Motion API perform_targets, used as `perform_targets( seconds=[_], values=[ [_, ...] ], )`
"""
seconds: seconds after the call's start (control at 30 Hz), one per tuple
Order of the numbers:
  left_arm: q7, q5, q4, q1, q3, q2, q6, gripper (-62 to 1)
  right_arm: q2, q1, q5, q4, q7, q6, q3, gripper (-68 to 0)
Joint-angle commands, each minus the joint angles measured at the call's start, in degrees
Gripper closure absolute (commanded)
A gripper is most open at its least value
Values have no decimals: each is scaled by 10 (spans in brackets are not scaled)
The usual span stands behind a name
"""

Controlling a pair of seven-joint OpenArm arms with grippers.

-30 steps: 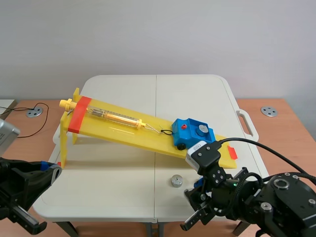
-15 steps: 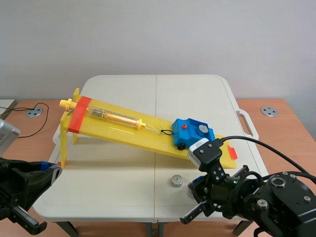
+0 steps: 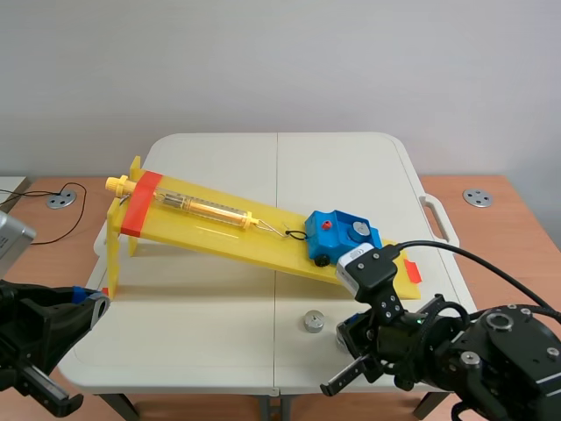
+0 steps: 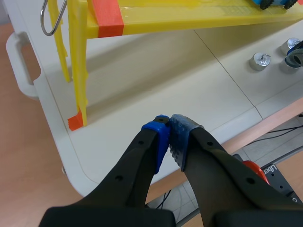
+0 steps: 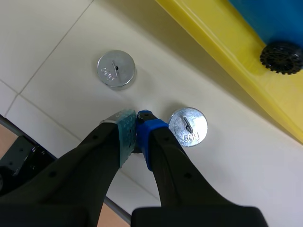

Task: Place the four metal weights on the blue cart on the ramp.

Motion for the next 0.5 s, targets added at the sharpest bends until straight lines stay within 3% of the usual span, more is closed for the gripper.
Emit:
perform_targets(
  seconds=[0.0, 0.27, 0.47],
  values=[
    [-42, -35, 35, -9, -9, 4, -25, -30, 22, 12, 68, 112, 18, -6, 36, -7],
    [-41, -35, 35, -9, -9, 4, -25, -30, 40, -73, 191, 272, -55, 22, 156, -7],
    [-38, -35, 35, -9, -9, 4, -25, -30, 34, -81, 256, 323, -47, 21, 240, -7]
  ],
)
